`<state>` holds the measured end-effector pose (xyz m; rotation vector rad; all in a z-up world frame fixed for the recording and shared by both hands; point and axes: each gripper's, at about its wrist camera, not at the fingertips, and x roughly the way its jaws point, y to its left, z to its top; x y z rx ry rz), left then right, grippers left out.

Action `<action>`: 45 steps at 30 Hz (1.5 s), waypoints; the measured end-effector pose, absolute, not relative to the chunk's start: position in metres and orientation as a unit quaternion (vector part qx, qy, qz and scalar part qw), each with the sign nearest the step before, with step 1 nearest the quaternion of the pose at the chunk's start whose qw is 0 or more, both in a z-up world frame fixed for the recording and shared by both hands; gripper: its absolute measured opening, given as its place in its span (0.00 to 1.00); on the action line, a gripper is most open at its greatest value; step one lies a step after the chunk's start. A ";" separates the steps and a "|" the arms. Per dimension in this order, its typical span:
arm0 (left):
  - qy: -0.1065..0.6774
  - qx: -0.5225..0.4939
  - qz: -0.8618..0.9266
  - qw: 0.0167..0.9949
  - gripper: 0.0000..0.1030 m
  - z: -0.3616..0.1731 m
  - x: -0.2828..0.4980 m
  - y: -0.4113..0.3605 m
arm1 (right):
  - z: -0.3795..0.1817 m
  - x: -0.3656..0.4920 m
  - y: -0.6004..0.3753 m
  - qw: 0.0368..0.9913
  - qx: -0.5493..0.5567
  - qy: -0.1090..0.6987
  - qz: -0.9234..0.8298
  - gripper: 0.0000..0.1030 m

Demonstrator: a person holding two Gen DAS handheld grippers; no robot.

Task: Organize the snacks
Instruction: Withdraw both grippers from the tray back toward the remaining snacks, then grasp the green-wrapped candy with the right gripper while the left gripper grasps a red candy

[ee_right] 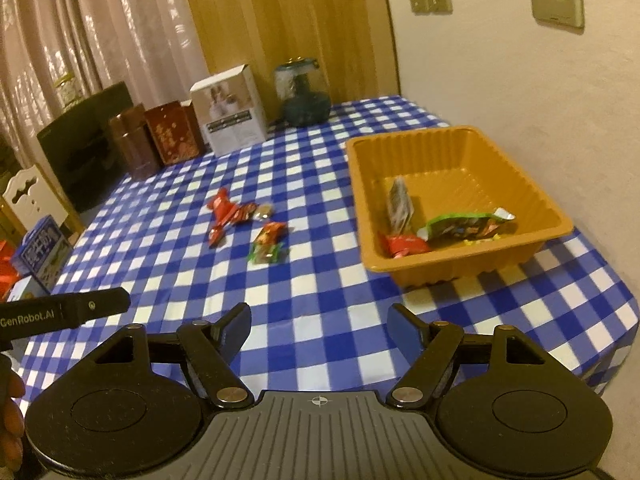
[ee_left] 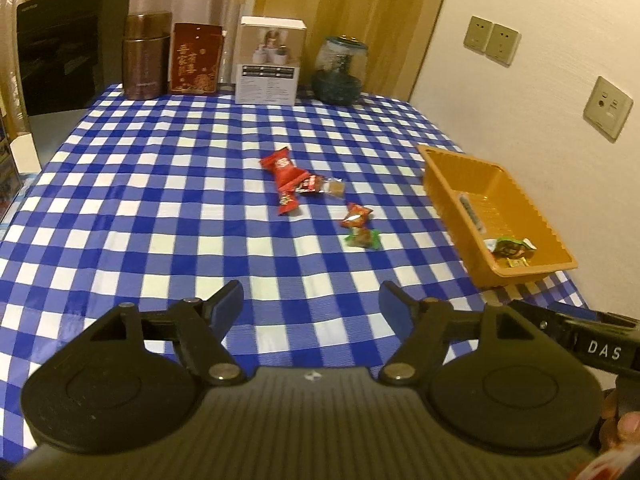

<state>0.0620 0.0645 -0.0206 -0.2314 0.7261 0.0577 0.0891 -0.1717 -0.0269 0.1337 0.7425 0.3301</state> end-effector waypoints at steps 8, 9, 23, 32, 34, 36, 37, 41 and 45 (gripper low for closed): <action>0.352 -0.117 0.038 0.928 0.70 -0.020 0.062 0.078 | -0.029 0.092 -0.155 0.915 0.060 0.360 0.173 0.73; 0.352 -0.115 0.038 0.928 0.70 -0.019 0.063 0.080 | -0.029 0.093 -0.153 0.915 0.058 0.360 0.175 0.73; 0.361 -0.086 0.032 0.928 0.70 -0.025 0.098 0.104 | -0.041 0.121 -0.109 0.913 0.023 0.349 0.208 0.72; 0.362 -0.071 0.029 0.929 0.71 -0.032 0.136 0.124 | -0.054 0.159 -0.080 0.914 0.009 0.342 0.219 0.72; 0.360 -0.071 0.028 0.930 0.72 -0.034 0.147 0.128 | -0.060 0.168 -0.074 0.913 0.005 0.343 0.220 0.72; 0.360 -0.073 0.026 0.930 0.72 -0.036 0.157 0.131 | -0.067 0.178 -0.069 0.913 0.001 0.343 0.218 0.72; 0.360 -0.071 0.025 0.930 0.72 -0.038 0.163 0.131 | -0.070 0.183 -0.067 0.914 0.001 0.344 0.216 0.72; 0.363 -0.065 0.022 0.929 0.72 -0.048 0.182 0.132 | -0.085 0.200 -0.063 0.914 0.004 0.349 0.206 0.65; 0.370 -0.069 0.021 0.926 0.72 -0.059 0.200 0.133 | -0.097 0.215 -0.063 0.911 0.022 0.365 0.192 0.56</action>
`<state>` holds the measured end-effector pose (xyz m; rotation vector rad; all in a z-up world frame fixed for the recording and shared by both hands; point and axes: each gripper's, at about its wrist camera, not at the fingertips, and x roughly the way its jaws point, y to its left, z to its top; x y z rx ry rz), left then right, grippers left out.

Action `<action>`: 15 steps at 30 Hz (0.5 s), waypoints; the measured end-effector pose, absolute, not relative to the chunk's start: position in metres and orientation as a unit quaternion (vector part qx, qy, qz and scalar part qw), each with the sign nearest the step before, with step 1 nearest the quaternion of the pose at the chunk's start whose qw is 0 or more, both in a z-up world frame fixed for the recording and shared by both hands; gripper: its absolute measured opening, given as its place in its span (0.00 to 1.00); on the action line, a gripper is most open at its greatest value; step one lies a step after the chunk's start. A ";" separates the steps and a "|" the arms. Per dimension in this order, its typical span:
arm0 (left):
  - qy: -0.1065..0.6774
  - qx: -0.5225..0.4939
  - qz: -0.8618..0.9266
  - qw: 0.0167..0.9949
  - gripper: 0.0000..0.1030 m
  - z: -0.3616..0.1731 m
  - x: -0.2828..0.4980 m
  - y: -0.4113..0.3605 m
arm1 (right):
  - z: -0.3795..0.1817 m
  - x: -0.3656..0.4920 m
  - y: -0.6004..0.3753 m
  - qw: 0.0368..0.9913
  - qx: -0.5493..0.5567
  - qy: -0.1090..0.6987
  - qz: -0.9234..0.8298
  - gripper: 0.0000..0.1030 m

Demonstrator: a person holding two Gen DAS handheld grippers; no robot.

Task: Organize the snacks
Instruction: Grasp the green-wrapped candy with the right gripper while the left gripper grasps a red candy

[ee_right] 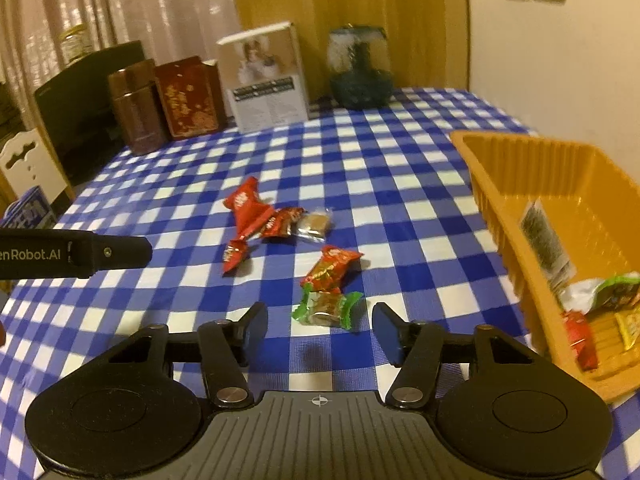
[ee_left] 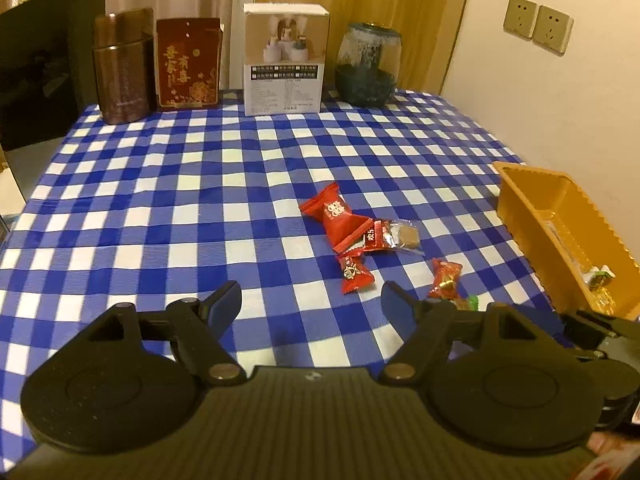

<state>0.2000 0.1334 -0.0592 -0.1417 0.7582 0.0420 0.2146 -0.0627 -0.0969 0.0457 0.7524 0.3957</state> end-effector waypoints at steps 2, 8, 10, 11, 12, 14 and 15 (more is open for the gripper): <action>0.373 -0.069 0.023 0.925 0.72 -0.065 0.207 0.133 | -0.101 0.220 -0.059 0.911 0.021 0.368 0.184 0.56; 0.383 -0.076 0.017 0.920 0.72 -0.076 0.224 0.134 | -0.111 0.234 -0.051 0.913 0.023 0.374 0.160 0.54; 0.388 -0.080 0.016 0.918 0.72 -0.080 0.228 0.135 | -0.111 0.235 -0.051 0.914 0.028 0.372 0.158 0.54; 0.391 -0.083 0.015 0.917 0.72 -0.082 0.229 0.135 | -0.112 0.235 -0.050 0.914 0.027 0.372 0.158 0.53; 0.393 -0.086 0.014 0.916 0.72 -0.083 0.229 0.136 | -0.113 0.235 -0.048 0.914 0.027 0.373 0.159 0.53; 0.394 -0.090 0.013 0.914 0.72 -0.084 0.228 0.135 | -0.115 0.235 -0.046 0.913 0.023 0.376 0.158 0.51; 0.394 -0.091 0.011 0.915 0.72 -0.083 0.228 0.135 | -0.116 0.235 -0.045 0.912 0.022 0.377 0.158 0.49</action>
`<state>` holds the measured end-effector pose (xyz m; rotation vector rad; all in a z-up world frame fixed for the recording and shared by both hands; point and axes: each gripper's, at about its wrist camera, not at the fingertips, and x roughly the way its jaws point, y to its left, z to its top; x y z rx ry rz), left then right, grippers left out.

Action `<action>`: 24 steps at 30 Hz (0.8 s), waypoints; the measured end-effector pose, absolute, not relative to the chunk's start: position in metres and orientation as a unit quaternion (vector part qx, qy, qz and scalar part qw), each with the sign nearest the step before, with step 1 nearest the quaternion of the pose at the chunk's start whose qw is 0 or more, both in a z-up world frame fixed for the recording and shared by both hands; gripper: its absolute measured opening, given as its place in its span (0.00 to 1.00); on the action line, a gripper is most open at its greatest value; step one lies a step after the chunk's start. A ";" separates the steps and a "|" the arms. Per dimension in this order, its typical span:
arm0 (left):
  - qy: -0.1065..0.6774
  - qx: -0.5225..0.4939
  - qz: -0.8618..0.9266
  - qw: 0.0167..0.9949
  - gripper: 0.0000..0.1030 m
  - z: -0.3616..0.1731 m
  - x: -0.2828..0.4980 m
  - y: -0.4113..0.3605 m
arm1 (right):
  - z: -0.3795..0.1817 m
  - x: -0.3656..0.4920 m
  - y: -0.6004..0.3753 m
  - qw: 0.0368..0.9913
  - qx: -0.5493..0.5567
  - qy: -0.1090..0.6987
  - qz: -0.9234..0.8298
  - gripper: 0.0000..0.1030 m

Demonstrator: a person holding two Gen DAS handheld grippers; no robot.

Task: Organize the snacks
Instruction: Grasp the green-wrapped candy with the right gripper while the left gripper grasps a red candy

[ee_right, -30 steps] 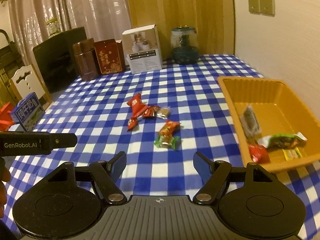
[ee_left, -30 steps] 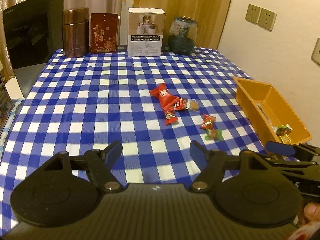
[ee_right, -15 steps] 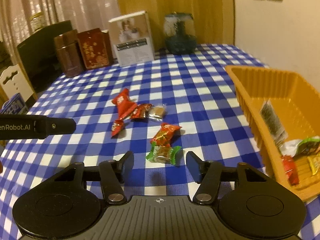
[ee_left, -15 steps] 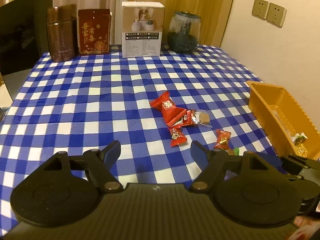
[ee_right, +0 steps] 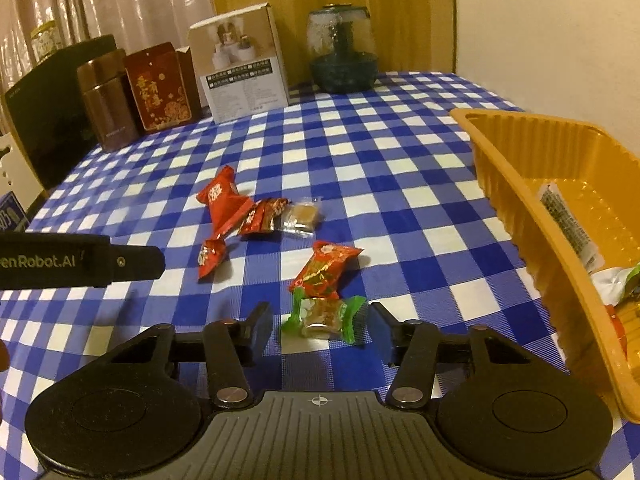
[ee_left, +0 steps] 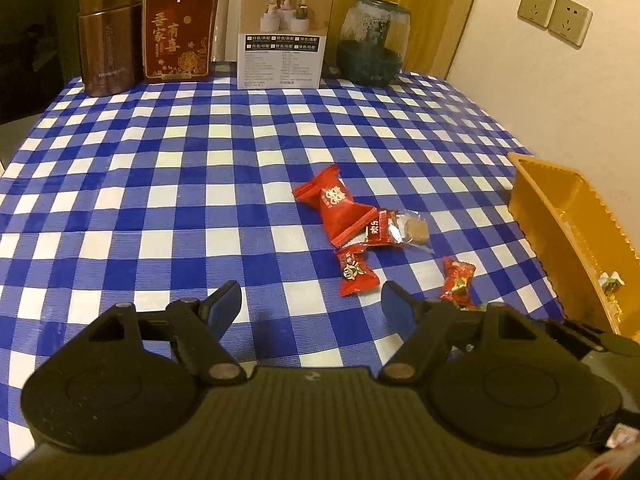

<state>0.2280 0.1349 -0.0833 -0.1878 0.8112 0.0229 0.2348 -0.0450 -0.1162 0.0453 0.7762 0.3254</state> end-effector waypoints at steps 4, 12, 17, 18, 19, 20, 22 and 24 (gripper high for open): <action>0.395 -0.090 0.010 0.914 0.73 -0.083 0.228 0.133 | -0.118 0.231 -0.041 0.915 0.001 0.370 0.159 0.41; 0.393 -0.105 -0.007 0.913 0.73 -0.086 0.230 0.131 | -0.113 0.230 -0.047 0.917 0.009 0.363 0.165 0.26; 0.390 -0.106 -0.017 0.914 0.72 -0.091 0.238 0.127 | -0.106 0.227 -0.054 0.922 0.013 0.351 0.161 0.26; 0.390 -0.108 -0.017 0.915 0.71 -0.092 0.240 0.126 | -0.105 0.228 -0.057 0.923 0.017 0.349 0.159 0.26; 0.389 -0.111 -0.020 0.915 0.70 -0.094 0.243 0.125 | -0.104 0.228 -0.058 0.925 0.019 0.347 0.157 0.26; 0.388 -0.113 -0.022 0.915 0.67 -0.095 0.246 0.124 | -0.103 0.228 -0.061 0.926 0.023 0.344 0.154 0.26; 0.387 -0.118 -0.025 0.914 0.63 -0.099 0.251 0.122 | -0.101 0.229 -0.063 0.928 0.028 0.340 0.152 0.26; 0.384 -0.121 -0.025 0.915 0.54 -0.103 0.256 0.119 | -0.099 0.230 -0.065 0.929 0.030 0.337 0.151 0.26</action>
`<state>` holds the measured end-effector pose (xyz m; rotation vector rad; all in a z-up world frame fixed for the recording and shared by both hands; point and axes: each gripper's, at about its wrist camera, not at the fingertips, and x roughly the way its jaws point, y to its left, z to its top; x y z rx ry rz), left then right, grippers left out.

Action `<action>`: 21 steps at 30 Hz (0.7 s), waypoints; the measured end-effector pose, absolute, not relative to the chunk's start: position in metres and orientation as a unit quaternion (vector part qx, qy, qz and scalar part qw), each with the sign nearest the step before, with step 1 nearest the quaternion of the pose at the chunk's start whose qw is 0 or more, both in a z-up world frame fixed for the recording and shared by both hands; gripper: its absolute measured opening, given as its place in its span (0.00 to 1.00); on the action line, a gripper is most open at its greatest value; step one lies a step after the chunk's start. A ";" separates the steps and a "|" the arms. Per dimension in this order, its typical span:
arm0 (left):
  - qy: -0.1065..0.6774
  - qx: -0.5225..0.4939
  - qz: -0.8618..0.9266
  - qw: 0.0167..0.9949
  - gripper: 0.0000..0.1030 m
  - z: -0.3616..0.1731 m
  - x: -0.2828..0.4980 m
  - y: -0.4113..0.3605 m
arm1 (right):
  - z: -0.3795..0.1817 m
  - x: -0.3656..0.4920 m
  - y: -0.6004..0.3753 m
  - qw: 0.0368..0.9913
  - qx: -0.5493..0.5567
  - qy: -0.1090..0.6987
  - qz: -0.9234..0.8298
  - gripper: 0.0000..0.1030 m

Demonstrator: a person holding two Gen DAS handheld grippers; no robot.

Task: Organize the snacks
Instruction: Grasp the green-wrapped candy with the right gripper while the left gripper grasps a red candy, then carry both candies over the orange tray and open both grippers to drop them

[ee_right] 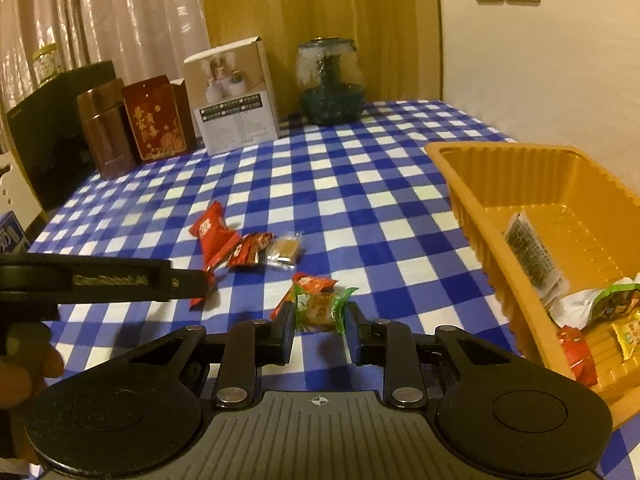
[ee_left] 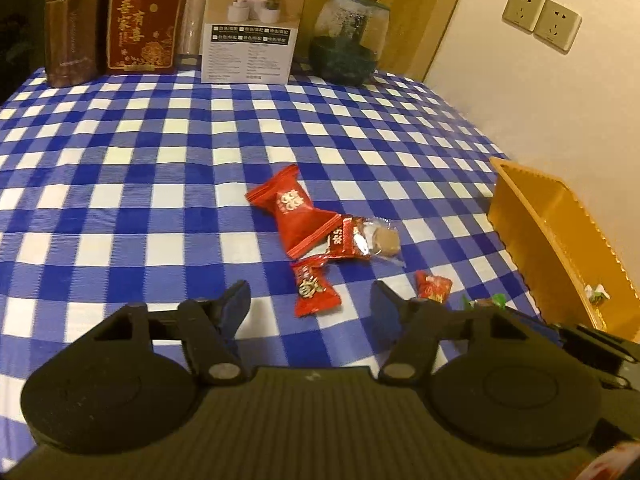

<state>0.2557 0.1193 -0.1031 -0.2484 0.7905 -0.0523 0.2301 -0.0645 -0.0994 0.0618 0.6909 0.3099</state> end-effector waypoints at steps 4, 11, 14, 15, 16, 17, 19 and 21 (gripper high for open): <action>0.387 -0.121 -0.027 0.914 0.39 -0.112 0.266 0.115 | -0.100 0.233 -0.067 0.928 0.037 0.340 0.151 0.26; 0.390 -0.119 -0.016 0.913 0.23 -0.121 0.271 0.113 | -0.100 0.233 -0.069 0.928 0.042 0.340 0.147 0.26; 0.392 -0.126 -0.015 0.911 0.21 -0.120 0.270 0.114 | -0.100 0.233 -0.070 0.928 0.043 0.340 0.147 0.26; 0.392 -0.124 -0.015 0.912 0.21 -0.120 0.270 0.114 | -0.100 0.233 -0.069 0.928 0.043 0.341 0.148 0.26; 0.393 -0.123 -0.013 0.911 0.21 -0.120 0.270 0.114 | -0.100 0.233 -0.069 0.927 0.043 0.341 0.148 0.26; 0.395 -0.122 -0.012 0.910 0.21 -0.120 0.269 0.113 | -0.100 0.232 -0.069 0.927 0.044 0.341 0.149 0.26; 0.400 -0.122 -0.009 0.909 0.21 -0.118 0.266 0.113 | -0.099 0.232 -0.069 0.928 0.044 0.339 0.149 0.26; 0.401 -0.130 -0.007 0.907 0.21 -0.116 0.261 0.113 | -0.097 0.230 -0.070 0.929 0.044 0.336 0.150 0.26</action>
